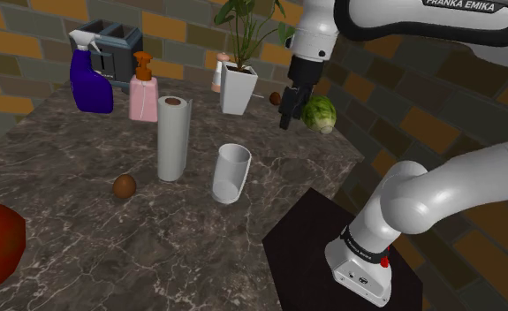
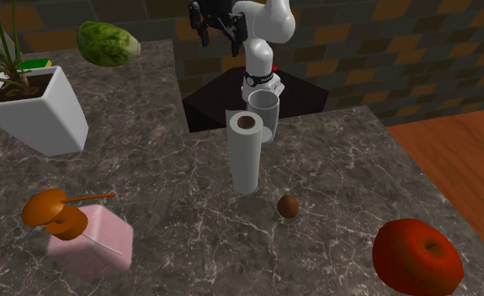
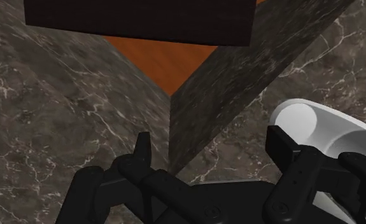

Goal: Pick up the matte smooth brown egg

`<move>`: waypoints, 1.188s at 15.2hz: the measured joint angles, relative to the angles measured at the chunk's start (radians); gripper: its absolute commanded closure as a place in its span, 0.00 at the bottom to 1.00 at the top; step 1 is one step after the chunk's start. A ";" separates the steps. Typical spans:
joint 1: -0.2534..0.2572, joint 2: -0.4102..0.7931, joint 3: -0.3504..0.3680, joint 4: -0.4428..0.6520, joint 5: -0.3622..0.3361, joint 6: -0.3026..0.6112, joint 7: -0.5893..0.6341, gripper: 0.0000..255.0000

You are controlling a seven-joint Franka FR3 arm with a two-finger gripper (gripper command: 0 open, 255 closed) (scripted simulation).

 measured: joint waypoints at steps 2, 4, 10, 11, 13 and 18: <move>0.006 0.055 0.033 0.029 0.014 0.026 0.037 0.00; 0.017 0.107 0.074 0.041 0.031 0.068 0.084 0.00; 0.033 0.290 0.174 0.144 0.038 0.151 0.209 0.00; 0.036 0.321 0.189 0.163 0.035 0.162 0.230 0.00; 0.042 0.383 0.219 0.210 0.025 0.185 0.277 0.00; 0.067 0.571 0.286 0.346 -0.031 0.249 0.398 0.00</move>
